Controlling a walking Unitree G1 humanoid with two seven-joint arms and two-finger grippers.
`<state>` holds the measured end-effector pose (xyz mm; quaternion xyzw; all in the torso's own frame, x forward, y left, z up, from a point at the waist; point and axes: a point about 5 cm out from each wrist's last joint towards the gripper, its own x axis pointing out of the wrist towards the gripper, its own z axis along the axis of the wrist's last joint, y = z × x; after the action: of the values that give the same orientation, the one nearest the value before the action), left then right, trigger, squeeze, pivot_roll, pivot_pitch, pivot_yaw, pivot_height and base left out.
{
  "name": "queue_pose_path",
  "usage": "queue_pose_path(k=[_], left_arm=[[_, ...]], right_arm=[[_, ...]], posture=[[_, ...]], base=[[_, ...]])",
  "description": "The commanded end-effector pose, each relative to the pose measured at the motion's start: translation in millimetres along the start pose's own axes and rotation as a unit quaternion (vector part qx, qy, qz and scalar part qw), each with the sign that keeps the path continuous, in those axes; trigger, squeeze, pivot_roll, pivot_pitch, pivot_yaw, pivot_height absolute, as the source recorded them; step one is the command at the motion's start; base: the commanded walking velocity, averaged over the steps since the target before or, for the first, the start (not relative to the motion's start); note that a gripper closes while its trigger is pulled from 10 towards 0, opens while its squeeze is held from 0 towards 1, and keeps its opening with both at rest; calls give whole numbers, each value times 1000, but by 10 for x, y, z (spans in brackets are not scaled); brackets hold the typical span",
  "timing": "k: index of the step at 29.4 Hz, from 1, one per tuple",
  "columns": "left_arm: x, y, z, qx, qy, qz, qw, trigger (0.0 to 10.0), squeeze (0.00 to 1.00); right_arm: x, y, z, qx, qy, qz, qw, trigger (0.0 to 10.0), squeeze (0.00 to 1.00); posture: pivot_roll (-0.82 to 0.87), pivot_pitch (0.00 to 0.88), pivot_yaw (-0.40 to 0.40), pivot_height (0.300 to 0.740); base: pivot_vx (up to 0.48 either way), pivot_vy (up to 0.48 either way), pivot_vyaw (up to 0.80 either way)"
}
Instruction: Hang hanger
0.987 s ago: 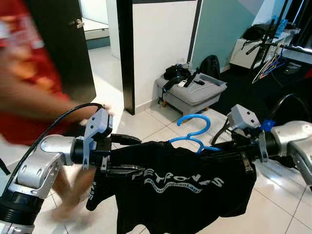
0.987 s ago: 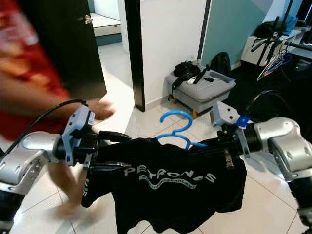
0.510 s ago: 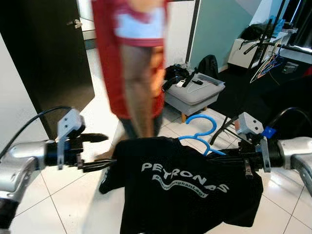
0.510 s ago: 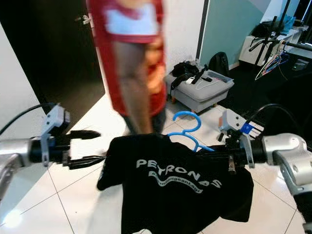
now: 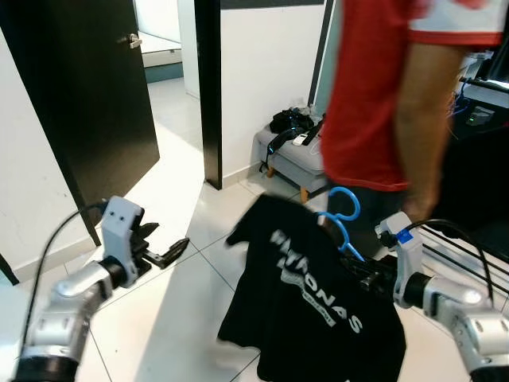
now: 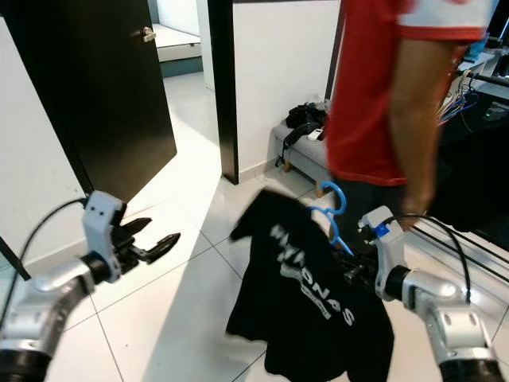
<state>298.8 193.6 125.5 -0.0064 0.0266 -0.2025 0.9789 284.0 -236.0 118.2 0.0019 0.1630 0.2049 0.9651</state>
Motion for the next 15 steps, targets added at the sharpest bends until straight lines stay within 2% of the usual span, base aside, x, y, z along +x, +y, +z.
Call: queue_pose_path(k=[1,2,6,8,9,14,15], left_arm=[[-14,-11,-16,8,4,20,1000,10000,0],[-6,-46,-49,10,1,39,999,10000,0],[5,-48,-68,10,-7,80,997,10000,0],[16,28,-33,-3,-18,111,994,10000,0],[32,21,-36,-7,-18,119,993,10000,0],[44,0,-43,-5,-16,121,993,10000,0],[22,-62,-77,-2,-10,121,993,10000,0]], right_arm=[[-33,1,96,-1,-26,-22,999,8118,0],[-10,26,65,10,-31,-41,999,10000,0],[34,56,5,36,-37,-76,996,10000,0],[81,86,-44,33,-37,-91,995,10000,0],[103,68,-82,35,-34,-110,993,10000,0],[121,65,-95,39,-37,-118,992,10000,0],[115,109,-112,38,-24,-109,993,10000,0]], posture=[[-52,0,-20,740],[-53,0,-19,740],[-51,0,-21,740],[-41,0,-24,740],[-29,0,-38,740],[-29,0,-38,740],[-22,0,-45,740]], base=[[0,0,0],[0,0,0],[0,0,0],[0,0,-788],[0,0,-788],[0,0,-788],[0,0,-800]])
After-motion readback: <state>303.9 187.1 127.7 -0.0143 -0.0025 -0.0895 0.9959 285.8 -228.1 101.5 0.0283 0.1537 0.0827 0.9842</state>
